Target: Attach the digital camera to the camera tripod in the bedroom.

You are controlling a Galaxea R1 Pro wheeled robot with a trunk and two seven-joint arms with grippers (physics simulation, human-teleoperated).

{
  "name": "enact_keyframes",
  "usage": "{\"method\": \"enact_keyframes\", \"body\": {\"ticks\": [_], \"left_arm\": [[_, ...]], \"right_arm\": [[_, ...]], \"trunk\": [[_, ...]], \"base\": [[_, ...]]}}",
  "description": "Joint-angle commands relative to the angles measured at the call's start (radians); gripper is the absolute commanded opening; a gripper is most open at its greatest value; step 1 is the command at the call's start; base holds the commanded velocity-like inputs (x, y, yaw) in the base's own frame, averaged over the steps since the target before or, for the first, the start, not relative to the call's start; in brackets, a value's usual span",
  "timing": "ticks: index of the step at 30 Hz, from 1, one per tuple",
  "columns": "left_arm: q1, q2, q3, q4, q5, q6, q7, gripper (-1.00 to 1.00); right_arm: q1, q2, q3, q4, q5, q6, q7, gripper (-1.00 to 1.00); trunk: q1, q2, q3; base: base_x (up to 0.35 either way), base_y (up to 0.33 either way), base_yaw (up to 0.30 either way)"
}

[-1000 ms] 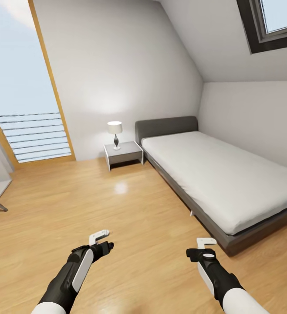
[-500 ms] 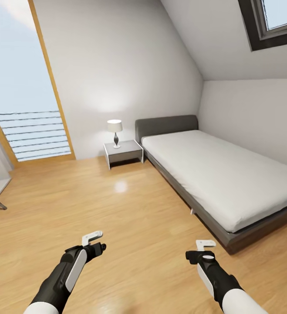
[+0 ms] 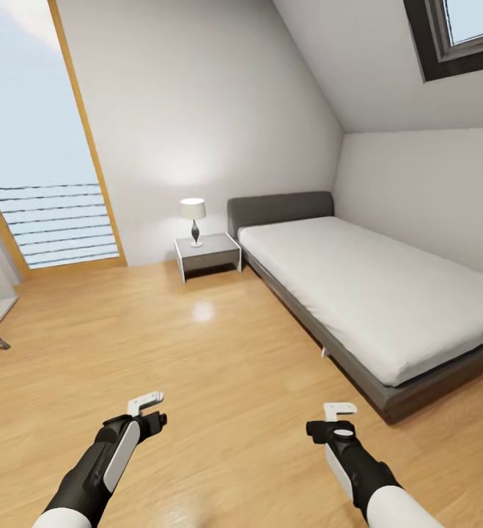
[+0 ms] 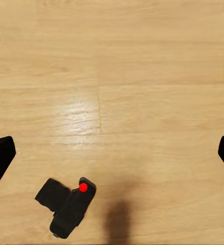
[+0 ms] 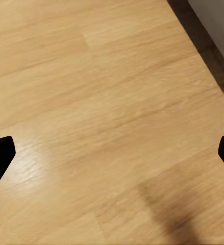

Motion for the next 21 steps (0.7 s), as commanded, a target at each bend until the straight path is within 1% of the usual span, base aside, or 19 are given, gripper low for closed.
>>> {"method": "enact_keyframes", "body": {"ticks": [1, 5, 6, 7, 8, 9, 11, 13, 14, 16, 18, 19, 20, 21], "left_arm": [[0.000, 0.000, 0.000, -0.001, 0.011, 0.004, 0.015, 1.00], [0.000, 0.002, 0.000, -0.006, 0.007, 0.004, 0.033, 1.00], [0.000, 0.003, 0.001, -0.009, 0.006, 0.003, 0.041, 1.00], [0.000, 0.003, 0.001, -0.010, 0.006, 0.003, 0.042, 1.00], [0.000, 0.003, 0.002, -0.011, 0.006, 0.002, 0.043, 1.00], [0.000, 0.003, 0.002, -0.012, 0.006, 0.002, 0.043, 1.00], [0.000, 0.002, 0.001, -0.014, 0.006, 0.002, 0.043, 1.00], [0.000, 0.002, 0.001, -0.015, 0.006, 0.002, 0.043, 1.00], [0.000, 0.001, 0.001, -0.016, 0.006, 0.002, 0.042, 1.00], [0.000, 0.000, 0.001, -0.017, 0.006, 0.001, 0.042, 1.00], [0.000, -0.001, 0.001, -0.018, 0.006, 0.000, 0.042, 1.00], [0.000, -0.001, 0.001, -0.018, 0.006, -0.001, 0.042, 1.00], [0.000, -0.001, 0.001, -0.018, 0.006, -0.002, 0.041, 1.00], [0.000, -0.001, 0.001, -0.018, 0.006, -0.003, 0.041, 1.00]], "right_arm": [[0.000, 0.001, -0.002, -0.002, 0.007, 0.006, -0.002, 1.00], [0.000, 0.003, -0.011, 0.000, -0.002, 0.002, -0.004, 1.00], [0.000, -0.004, -0.079, -0.001, -0.040, 0.017, -0.008, 1.00], [0.000, -0.005, -0.099, -0.001, -0.053, 0.018, -0.007, 1.00], [0.000, -0.007, -0.137, -0.004, -0.078, 0.022, -0.004, 1.00], [0.000, -0.009, -0.163, -0.010, -0.095, 0.032, 0.003, 1.00], [0.000, -0.011, -0.177, -0.021, -0.105, 0.056, 0.018, 1.00], [0.000, -0.013, -0.183, -0.038, -0.112, 0.098, 0.049, 1.00], [0.000, -0.018, -0.186, -0.062, -0.116, 0.152, 0.104, 1.00], [0.000, -0.028, -0.186, -0.093, -0.118, 0.214, 0.185, 1.00], [0.000, -0.044, -0.185, -0.126, -0.115, 0.274, 0.283, 1.00], [0.000, -0.059, -0.185, -0.153, -0.105, 0.322, 0.381, 1.00], [0.000, -0.066, -0.185, -0.163, -0.098, 0.340, 0.426, 1.00], [0.000, -0.076, -0.187, -0.178, -0.082, 0.366, 0.499, 1.00]], "trunk": [[0.004, -0.008, -0.004], [0.019, -0.036, -0.017], [0.023, -0.043, -0.020], [0.027, -0.050, -0.023], [0.031, -0.057, -0.026], [0.034, -0.064, -0.029], [0.042, -0.078, -0.036], [0.050, -0.092, -0.042], [0.054, -0.099, -0.045], [0.061, -0.113, -0.051], [0.069, -0.127, -0.057], [0.073, -0.134, -0.061], [0.077, -0.141, -0.064], [0.080, -0.148, -0.067]], "base": [[0.000, 0.000, 0.000], [0.000, 0.000, 0.000], [0.000, 0.000, 0.000], [0.000, 0.000, 0.000], [0.000, 0.000, 0.000], [0.000, 0.000, 0.000], [0.000, 0.000, 0.000], [0.000, 0.000, 0.000], [0.000, 0.000, 0.000], [0.000, 0.000, 0.000], [0.000, 0.000, 0.000], [0.000, 0.000, 0.000], [0.000, 0.000, 0.000], [0.000, 0.000, 0.000]]}}
